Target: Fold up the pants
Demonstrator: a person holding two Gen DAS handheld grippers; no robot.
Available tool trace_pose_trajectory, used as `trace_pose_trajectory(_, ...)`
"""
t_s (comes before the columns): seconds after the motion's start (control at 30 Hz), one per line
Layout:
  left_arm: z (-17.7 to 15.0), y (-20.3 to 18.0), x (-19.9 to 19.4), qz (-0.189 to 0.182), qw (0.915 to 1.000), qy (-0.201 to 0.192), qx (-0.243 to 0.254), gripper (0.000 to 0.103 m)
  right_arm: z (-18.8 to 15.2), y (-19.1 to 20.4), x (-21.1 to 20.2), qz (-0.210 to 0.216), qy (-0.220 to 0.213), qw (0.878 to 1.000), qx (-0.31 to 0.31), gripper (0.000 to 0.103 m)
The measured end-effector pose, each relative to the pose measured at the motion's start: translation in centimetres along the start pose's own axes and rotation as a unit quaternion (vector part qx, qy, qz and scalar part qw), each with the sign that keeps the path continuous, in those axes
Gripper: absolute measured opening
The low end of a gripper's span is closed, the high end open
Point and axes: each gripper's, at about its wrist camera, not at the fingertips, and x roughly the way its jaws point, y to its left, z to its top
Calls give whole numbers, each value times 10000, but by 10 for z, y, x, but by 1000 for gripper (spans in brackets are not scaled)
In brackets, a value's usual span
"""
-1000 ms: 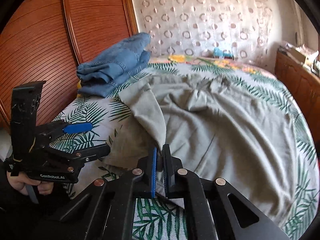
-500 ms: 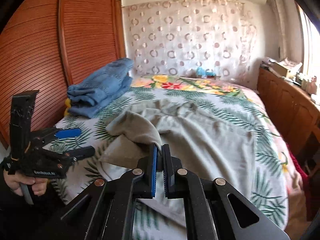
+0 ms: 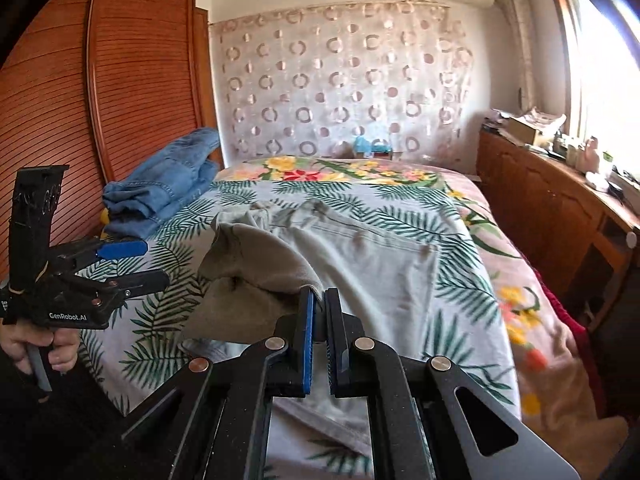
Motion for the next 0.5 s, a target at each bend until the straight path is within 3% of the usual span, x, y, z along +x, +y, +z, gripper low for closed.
trace_pose_trajectory(0.5, -5, -16, 10, 5, 9998, 155, 141, 84, -12, 6, -5, -242, 261, 9992, 194, 5)
